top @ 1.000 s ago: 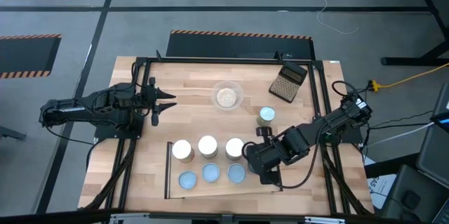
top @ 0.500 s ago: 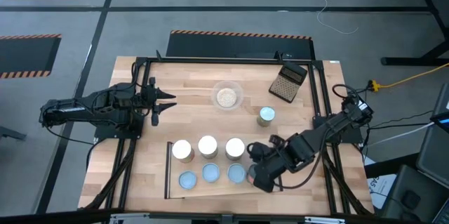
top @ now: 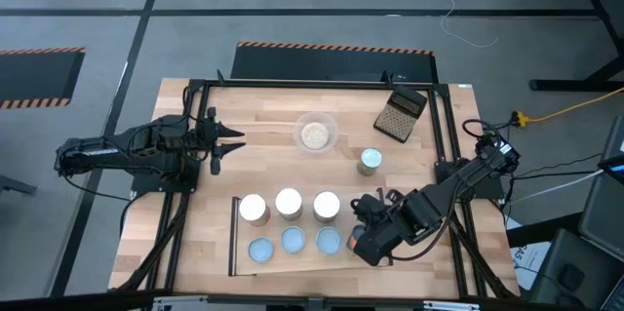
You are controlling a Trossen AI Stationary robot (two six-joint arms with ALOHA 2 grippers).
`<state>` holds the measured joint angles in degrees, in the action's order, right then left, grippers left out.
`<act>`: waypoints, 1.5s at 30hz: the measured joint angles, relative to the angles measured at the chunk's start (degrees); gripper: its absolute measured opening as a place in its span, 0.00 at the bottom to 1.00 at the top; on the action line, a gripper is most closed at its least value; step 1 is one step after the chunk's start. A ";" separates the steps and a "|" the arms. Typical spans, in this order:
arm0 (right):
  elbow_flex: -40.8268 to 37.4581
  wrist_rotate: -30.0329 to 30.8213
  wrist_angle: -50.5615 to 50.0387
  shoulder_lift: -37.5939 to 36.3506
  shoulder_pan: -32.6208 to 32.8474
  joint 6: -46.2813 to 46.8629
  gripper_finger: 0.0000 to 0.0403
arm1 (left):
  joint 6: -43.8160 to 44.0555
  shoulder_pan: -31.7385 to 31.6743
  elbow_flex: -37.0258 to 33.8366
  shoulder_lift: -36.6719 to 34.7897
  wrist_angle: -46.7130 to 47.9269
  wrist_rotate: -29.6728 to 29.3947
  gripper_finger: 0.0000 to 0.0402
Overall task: Pick and place cans onto a shelf
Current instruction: Put the small canned oranges on the shelf
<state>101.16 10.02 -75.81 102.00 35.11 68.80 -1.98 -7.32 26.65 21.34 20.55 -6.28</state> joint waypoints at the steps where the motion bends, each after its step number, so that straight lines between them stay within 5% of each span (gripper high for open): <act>1: 0.31 0.00 -0.25 0.00 0.00 -0.01 0.03 | 0.00 0.00 0.00 0.00 0.00 0.00 0.30; 45: 2.69 0.45 -5.62 1.95 0.11 4.71 0.03 | -0.15 0.01 0.00 0.00 -0.01 0.00 0.30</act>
<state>103.85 10.47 -81.43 103.94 35.22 73.52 -2.13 -7.31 26.65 21.34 20.53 -6.28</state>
